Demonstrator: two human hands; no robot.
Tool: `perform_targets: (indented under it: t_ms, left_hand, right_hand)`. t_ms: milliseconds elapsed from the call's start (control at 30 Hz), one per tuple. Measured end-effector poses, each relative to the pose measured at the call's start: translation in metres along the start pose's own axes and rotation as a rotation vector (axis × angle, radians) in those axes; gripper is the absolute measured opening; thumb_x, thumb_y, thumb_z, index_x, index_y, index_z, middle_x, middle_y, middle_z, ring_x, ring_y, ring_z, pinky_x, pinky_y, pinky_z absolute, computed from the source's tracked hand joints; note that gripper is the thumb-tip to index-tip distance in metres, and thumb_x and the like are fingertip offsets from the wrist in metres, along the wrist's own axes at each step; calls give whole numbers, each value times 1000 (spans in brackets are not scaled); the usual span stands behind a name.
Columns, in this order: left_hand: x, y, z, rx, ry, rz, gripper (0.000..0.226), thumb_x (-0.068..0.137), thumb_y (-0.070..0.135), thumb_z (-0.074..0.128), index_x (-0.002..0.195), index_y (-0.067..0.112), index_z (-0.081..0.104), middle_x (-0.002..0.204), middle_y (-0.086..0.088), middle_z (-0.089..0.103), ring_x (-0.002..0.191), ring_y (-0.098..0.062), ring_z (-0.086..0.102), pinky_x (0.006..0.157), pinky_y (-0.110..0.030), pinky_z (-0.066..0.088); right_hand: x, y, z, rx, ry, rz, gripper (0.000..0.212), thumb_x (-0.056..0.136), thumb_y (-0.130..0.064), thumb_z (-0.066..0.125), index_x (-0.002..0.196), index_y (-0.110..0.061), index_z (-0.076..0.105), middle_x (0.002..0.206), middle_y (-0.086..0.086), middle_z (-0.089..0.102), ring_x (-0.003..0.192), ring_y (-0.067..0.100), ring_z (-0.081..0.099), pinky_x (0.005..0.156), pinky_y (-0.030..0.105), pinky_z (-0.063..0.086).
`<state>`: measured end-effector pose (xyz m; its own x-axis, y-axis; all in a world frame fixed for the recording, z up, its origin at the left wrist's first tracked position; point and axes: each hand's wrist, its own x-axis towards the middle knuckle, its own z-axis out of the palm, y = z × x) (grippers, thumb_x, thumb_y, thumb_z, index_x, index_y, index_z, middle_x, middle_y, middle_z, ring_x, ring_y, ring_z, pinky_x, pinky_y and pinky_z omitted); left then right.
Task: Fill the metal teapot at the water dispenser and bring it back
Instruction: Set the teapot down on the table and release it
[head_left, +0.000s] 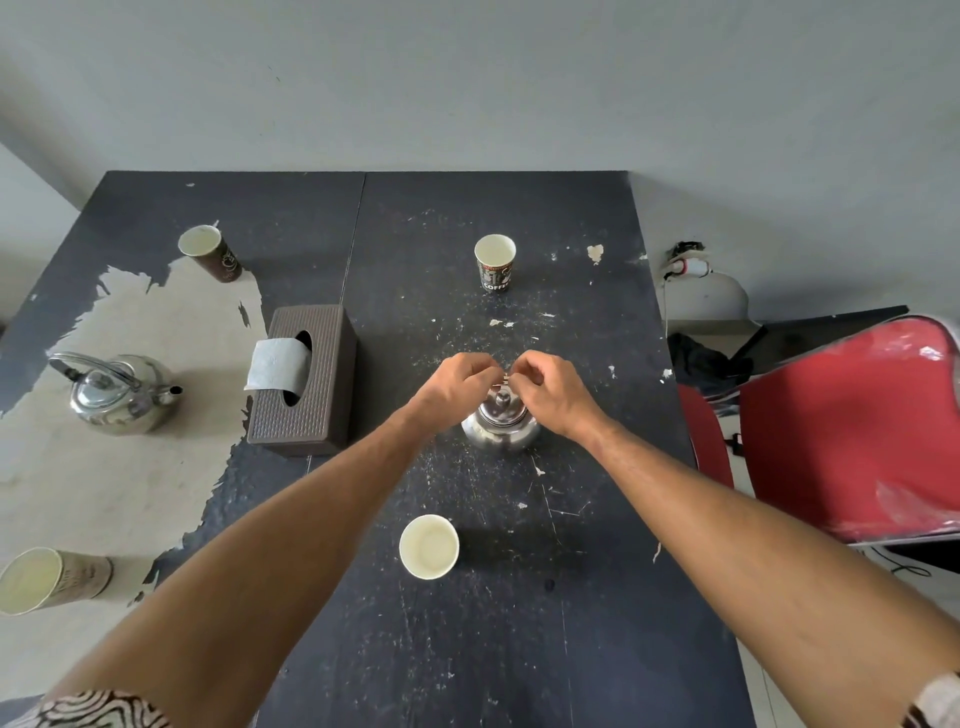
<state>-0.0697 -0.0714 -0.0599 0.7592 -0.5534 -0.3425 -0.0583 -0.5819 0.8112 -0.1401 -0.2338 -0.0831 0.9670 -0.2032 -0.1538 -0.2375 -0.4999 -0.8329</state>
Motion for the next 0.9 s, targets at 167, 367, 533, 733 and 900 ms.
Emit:
perform_targets:
  t_ms: [167,367,533,733,900]
  left_hand:
    - [-17,11,-10,60,24,70,38,91,24,54,123,10,70,114,-2,72,106,-18,67,96,-35,54]
    - [-47,19,-19,240,87,176,41,95,19,61,136,12,63,135,-4,66,125,-17,60,110,-36,48]
    - [-85,23,-29,326,170,259,52,94,24,65,144,13,56,143,-7,61,135,-23,54,115,-40,43]
    - [-138,7,-67,358,205,253,52,95,27,64,144,15,54,146,-7,60,136,-24,52,115,-40,43]
    - [-177,-28,-116,363,254,236,51,97,25,64,146,16,52,147,-5,58,133,-21,52,105,-25,38]
  right_hand:
    - [-15,-8,-14,-19,26,-26,29,82,-40,59,105,-23,67,101,-11,70,95,8,64,77,22,48]
    - [-37,-34,-22,-54,19,-112,37,84,-38,59,116,-21,67,112,-11,67,97,-8,58,78,4,39]
    - [-54,-62,-10,-106,0,-212,41,83,-40,59,116,-18,67,112,-10,65,104,3,57,82,4,36]
    - [-71,-103,26,-92,6,-294,40,84,-40,60,116,-18,68,112,-8,68,102,3,57,84,8,39]
    - [-80,-145,76,-87,-3,-335,37,86,-40,61,116,-18,69,116,-4,70,104,7,59,91,21,46]
